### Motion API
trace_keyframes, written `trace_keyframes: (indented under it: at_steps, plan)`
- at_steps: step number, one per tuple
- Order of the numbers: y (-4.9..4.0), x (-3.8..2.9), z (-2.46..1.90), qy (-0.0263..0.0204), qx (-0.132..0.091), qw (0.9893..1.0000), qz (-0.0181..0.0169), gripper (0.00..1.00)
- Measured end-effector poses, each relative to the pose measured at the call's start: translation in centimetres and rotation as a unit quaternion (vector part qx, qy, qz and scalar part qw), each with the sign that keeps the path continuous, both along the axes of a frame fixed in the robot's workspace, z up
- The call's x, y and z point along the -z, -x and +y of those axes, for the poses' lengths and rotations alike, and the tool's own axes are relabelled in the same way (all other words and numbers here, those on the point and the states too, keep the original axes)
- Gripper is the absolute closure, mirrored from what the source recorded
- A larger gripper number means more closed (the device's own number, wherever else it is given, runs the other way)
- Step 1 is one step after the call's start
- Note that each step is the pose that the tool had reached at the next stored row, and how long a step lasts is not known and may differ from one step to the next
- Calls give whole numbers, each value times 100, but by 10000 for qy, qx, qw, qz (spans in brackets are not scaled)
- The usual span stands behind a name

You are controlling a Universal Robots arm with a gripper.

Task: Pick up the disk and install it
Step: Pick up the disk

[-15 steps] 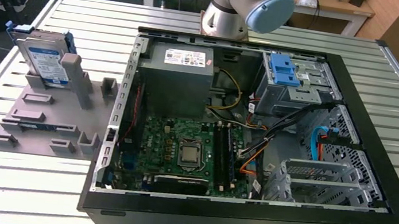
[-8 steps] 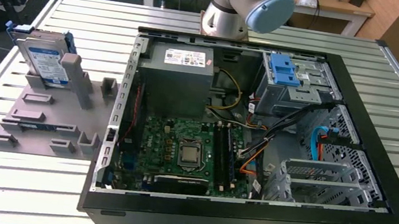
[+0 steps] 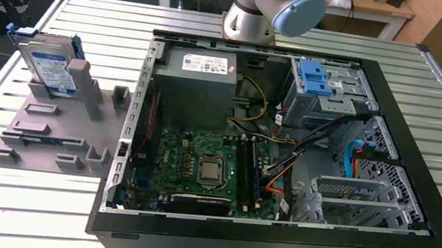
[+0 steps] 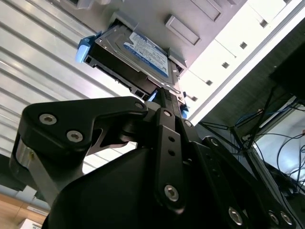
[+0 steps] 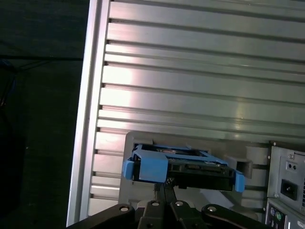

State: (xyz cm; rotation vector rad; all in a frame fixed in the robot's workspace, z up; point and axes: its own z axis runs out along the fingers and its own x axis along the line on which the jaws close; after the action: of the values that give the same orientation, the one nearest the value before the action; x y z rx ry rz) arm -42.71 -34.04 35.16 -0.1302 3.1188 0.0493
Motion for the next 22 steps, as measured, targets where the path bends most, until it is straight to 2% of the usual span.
trace_keyframes:
  at_steps: [11,22]
  plan:
    - [0,0,0,0,-222,9998,0,89]
    - [0,0,0,0,-436,9990,0,89]
